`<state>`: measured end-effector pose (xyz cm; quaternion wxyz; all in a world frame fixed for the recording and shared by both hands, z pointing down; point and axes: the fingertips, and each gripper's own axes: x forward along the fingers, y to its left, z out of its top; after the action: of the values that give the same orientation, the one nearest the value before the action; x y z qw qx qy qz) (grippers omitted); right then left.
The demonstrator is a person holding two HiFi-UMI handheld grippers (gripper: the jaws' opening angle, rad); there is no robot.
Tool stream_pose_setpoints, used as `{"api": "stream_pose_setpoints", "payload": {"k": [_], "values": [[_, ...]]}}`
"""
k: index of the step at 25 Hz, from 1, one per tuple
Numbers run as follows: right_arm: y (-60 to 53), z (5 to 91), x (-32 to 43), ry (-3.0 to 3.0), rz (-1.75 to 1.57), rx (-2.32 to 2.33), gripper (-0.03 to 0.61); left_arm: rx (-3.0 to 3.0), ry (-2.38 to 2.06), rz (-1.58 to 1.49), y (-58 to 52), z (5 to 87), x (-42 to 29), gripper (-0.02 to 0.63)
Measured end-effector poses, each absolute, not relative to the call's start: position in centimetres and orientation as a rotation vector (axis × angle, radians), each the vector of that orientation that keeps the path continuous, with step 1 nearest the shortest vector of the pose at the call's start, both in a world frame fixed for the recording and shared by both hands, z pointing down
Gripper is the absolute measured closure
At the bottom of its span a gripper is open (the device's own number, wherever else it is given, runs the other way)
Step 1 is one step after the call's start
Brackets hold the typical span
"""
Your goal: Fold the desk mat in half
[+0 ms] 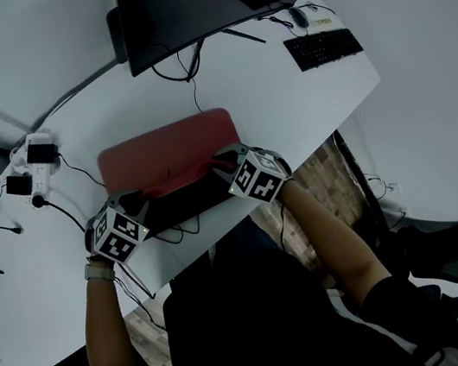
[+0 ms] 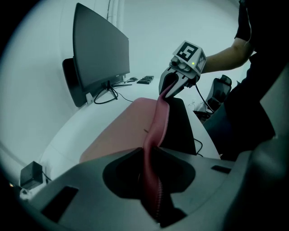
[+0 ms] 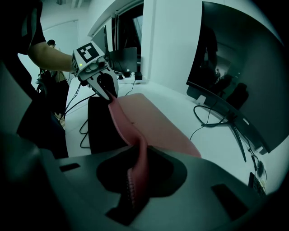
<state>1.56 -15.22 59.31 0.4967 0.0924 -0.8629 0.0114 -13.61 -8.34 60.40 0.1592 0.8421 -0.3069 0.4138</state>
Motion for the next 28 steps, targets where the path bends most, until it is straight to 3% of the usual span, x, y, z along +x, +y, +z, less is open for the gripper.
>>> {"api": "stream_pose_setpoints", "payload": {"k": [28], "values": [[-25.2,62.4,-1.9,-2.135,0.101,0.089,0.509,2.241,-1.025,1.292,-17.7,62.3,-16.7,0.523]]}}
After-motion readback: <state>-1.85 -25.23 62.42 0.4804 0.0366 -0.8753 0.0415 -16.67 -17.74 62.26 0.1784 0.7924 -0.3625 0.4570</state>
